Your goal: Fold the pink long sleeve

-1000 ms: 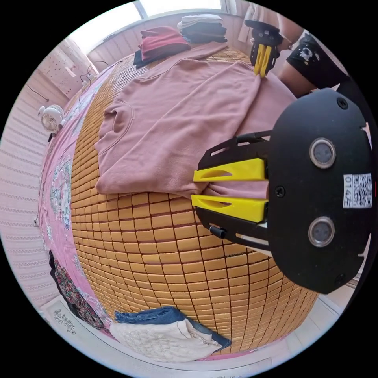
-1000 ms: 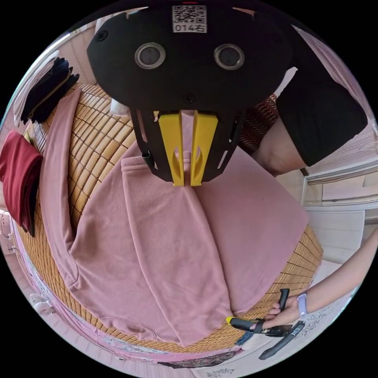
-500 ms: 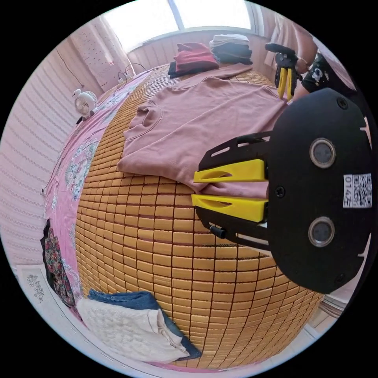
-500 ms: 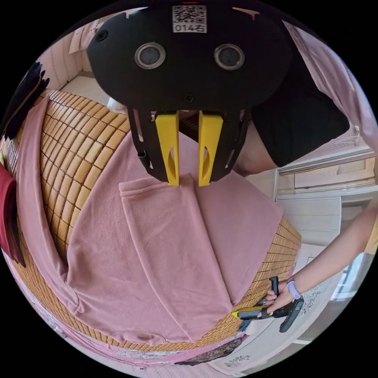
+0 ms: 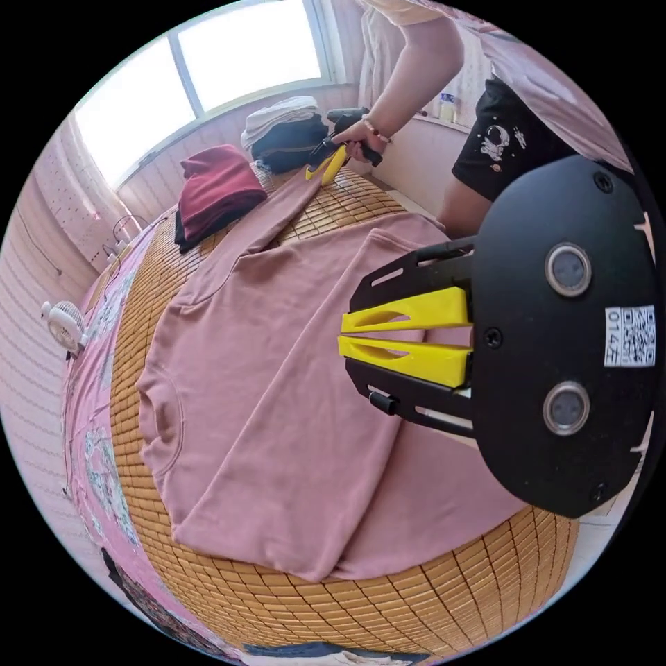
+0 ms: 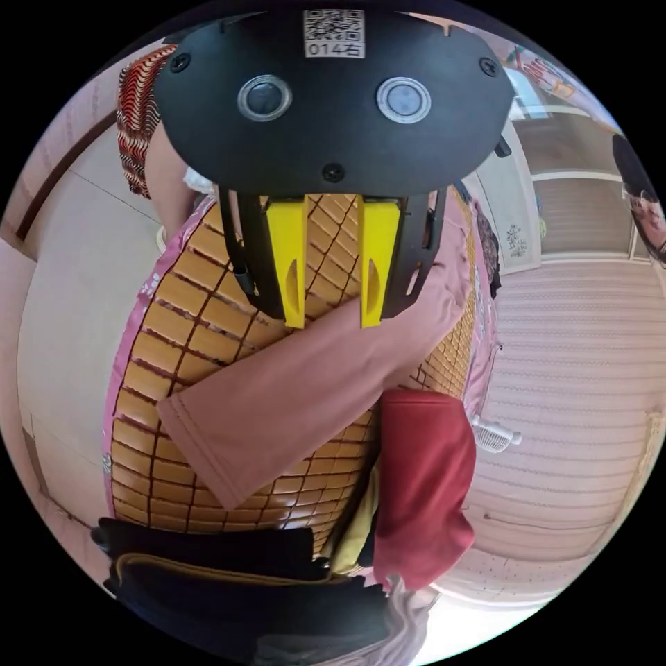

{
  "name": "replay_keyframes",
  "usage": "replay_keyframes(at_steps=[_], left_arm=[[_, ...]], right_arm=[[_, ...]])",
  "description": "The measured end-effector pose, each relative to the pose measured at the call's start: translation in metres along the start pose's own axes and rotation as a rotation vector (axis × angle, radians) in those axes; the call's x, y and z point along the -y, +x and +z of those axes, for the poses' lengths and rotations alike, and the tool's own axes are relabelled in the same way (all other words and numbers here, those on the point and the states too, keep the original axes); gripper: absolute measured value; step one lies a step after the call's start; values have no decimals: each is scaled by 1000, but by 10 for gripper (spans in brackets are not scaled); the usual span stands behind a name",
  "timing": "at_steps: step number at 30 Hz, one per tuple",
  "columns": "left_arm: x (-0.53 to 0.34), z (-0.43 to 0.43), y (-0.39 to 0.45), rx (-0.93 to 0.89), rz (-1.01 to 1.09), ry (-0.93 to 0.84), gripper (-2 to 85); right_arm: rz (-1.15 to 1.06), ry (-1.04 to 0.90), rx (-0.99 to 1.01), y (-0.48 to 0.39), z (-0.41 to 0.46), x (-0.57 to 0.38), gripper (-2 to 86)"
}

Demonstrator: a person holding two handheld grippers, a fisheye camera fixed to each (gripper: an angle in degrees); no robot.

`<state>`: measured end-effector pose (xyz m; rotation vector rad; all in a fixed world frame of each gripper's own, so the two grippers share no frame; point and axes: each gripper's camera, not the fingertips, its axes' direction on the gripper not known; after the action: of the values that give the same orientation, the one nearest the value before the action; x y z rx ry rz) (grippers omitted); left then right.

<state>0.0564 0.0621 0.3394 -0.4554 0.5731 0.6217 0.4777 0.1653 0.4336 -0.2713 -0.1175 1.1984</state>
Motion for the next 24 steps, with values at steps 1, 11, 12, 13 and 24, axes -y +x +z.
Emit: replay_keyframes(at_steps=[1,11,12,13,24], left_arm=[[4,5,3,7,21,-17,-10],[25,42,-6,52,122,-212,-10],[27,41,-10,40,118,-210,-10],[28,40,-13,35,116,-208,-10],[-14,-75,-102,-71,-253,153,-10]], right_arm=[[19,15,2,7,-4,4,96],[-92,65,382,17,-60,-11,23],[-123,59,432,10,-64,-14,21],[-184,45,506,-6,-70,-21,18],[-1229,-423,673,-212,-63,-186,54]])
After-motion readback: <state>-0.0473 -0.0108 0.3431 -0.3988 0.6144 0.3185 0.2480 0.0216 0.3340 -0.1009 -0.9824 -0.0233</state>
